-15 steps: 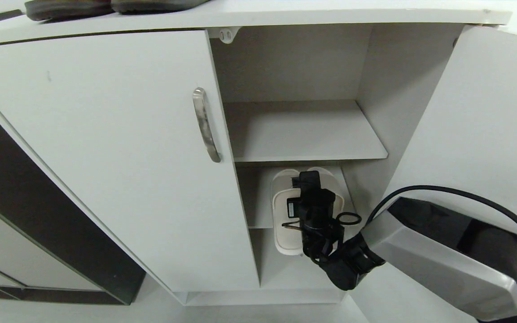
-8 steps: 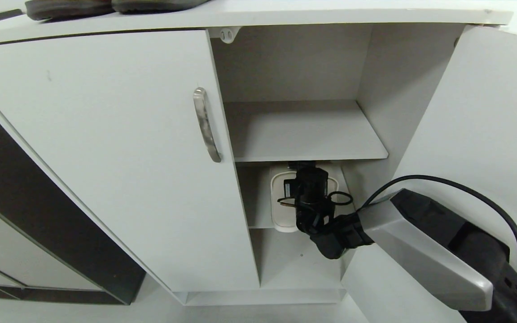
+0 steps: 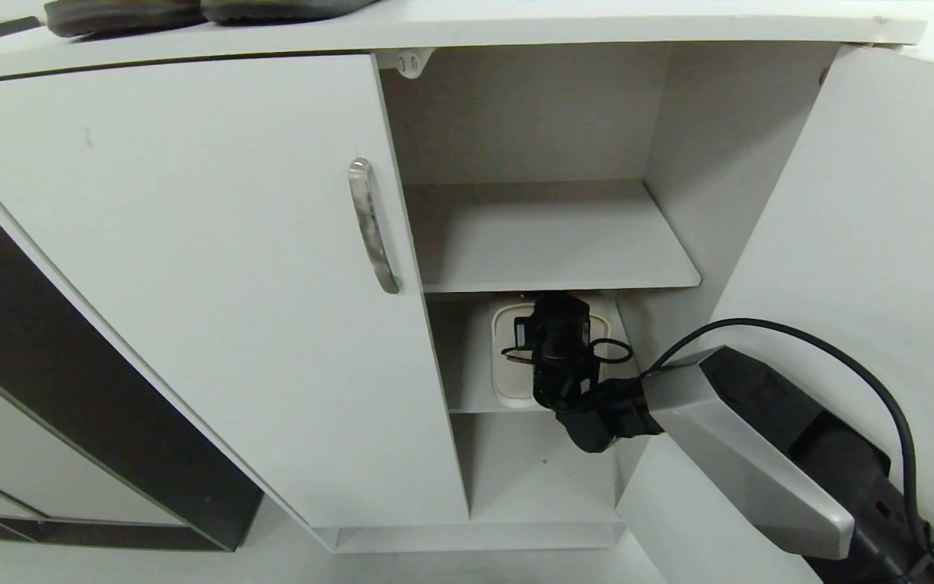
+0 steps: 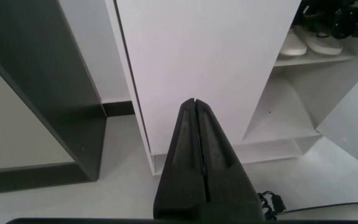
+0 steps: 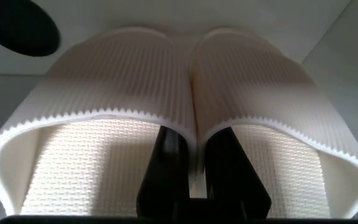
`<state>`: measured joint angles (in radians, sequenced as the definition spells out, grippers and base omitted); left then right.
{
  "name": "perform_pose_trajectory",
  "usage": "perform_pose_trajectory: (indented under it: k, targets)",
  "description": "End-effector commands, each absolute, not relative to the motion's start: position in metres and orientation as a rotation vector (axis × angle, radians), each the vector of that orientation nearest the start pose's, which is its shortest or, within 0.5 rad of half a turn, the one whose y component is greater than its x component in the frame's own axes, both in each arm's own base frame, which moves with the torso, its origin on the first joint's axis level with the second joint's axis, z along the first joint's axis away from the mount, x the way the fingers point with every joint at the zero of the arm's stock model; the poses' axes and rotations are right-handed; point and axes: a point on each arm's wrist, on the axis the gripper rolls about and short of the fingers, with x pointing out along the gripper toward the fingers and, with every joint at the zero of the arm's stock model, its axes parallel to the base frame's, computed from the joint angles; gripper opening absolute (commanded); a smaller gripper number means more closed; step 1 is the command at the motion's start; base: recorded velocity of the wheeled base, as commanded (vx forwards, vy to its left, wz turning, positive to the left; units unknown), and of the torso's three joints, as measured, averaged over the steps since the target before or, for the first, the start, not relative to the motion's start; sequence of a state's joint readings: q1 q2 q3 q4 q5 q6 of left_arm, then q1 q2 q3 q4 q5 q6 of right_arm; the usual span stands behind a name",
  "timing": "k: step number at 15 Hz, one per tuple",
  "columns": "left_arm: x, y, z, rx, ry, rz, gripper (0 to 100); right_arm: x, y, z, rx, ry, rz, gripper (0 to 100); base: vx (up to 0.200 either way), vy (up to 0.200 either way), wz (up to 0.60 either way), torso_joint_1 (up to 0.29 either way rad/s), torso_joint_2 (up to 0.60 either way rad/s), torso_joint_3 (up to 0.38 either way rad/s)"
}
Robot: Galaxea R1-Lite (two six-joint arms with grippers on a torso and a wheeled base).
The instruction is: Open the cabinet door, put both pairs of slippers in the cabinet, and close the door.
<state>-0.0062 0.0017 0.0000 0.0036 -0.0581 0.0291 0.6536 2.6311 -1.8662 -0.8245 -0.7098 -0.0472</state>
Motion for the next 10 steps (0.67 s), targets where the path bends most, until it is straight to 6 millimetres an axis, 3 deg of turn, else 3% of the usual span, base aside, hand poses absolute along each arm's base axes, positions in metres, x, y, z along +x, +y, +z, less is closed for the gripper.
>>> perform_pose_trajectory:
  k: [1,7,8,10]
  targets:
    - [-0.023,-0.001,0.075,0.029,0.005,-0.065,0,0.437,0.315,0.078,-0.018,-0.036,-0.059,0,0.0,0.0,0.0,0.0,0.0,0.0]
    - [-0.023,-0.001,0.075,0.024,0.007,-0.06,0,0.441,0.318,0.064,-0.022,-0.03,-0.057,0,0.0,0.0,0.0,0.0,0.0,0.0]
    - [-0.023,-0.001,0.075,0.024,0.007,-0.06,0,0.442,0.318,0.064,-0.022,-0.03,-0.061,100,0.0,0.0,0.0,0.0,0.0,0.0]
    - [-0.023,-0.001,0.075,0.024,0.005,-0.06,0,0.442,0.318,0.063,-0.023,-0.028,-0.061,100,0.0,0.0,0.0,0.0,0.0,0.0]
